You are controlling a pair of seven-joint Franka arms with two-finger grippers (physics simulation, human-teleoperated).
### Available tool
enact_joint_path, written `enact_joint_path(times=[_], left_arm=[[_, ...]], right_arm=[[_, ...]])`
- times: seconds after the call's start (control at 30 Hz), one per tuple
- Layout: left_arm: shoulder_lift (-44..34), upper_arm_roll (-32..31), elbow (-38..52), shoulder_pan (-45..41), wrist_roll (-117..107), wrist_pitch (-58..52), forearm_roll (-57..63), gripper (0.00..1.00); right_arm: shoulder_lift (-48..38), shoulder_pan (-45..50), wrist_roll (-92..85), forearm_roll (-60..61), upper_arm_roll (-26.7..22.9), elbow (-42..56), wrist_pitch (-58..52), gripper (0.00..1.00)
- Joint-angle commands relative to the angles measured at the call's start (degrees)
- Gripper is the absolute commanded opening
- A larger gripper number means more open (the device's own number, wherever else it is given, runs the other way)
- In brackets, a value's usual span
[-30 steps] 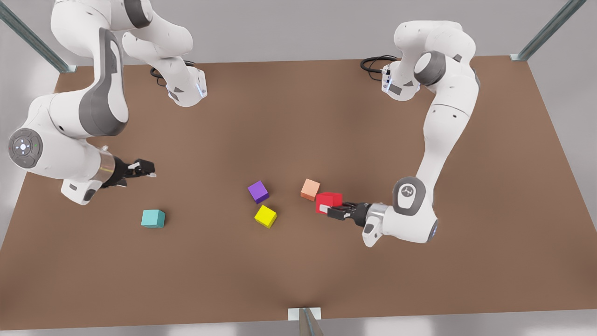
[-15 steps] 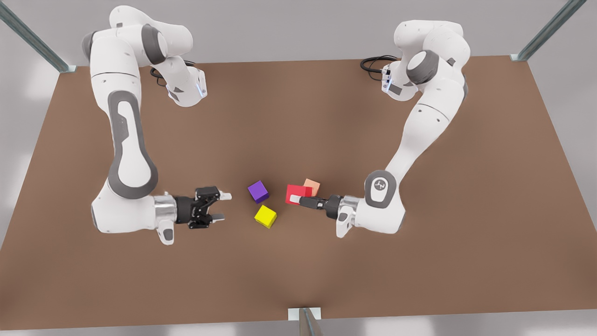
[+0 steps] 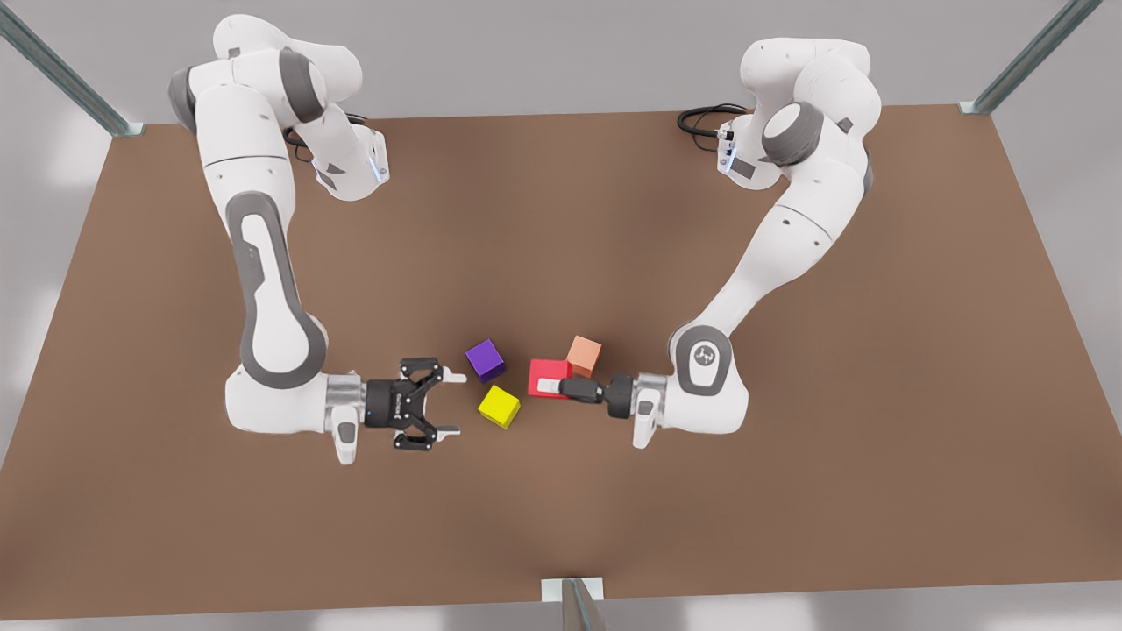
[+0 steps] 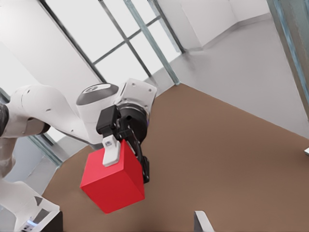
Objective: Pick up red wooden cube and pass to hand red wooden cube and place in blue wooden cube
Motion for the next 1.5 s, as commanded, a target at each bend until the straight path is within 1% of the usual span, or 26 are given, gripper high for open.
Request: enact_joint_path(times=[0.0,0.03,0.17,0.37,0.43,0.5,0.6,0.83,1.47], left_arm=[[0.0,0.0,0.0,-0.1,19.7,1.4,-1.0,0.66],[0.0,-0.1,0.0,-0.2,19.7,2.8,-1.3,0.66],[0.0,-0.2,0.0,-0.4,19.7,2.9,-1.8,0.66],[0.4,-0.9,-0.1,-0.3,20.0,2.8,-4.7,0.66],[0.4,-0.9,-0.1,-0.3,20.0,2.8,-4.8,0.66],[0.7,-1.3,-0.1,-0.3,20.0,2.8,-5.3,0.66],[0.7,-1.3,-0.1,-0.3,20.0,2.8,-5.4,0.66],[0.7,-1.3,0.0,-0.3,20.0,2.8,-5.5,0.66],[1.0,-1.5,0.0,-0.4,20.0,2.9,-5.5,0.66]], right_arm=[[-0.7,0.7,-26.8,3.5,0.0,-1.6,2.2,1.0],[-1.0,1.4,-28.4,4.8,0.0,-2.7,3.3,1.0],[-0.8,3.4,-32.5,7.9,0.0,-3.5,6.3,1.0],[-0.9,3.9,-34.9,10.3,0.5,-5.0,6.5,1.0],[-2.1,4.1,-34.9,10.3,0.5,-6.6,6.4,1.0],[-3.5,4.6,-34.9,10.6,1.0,-8.7,6.4,1.0],[-3.2,4.6,-35.7,11.1,2.1,-9.3,6.5,1.0],[-1.4,4.5,-36.5,12.3,2.3,-8.5,6.9,1.0],[-0.5,8.5,-36.5,14.9,2.5,-8.5,9.8,1.0]])
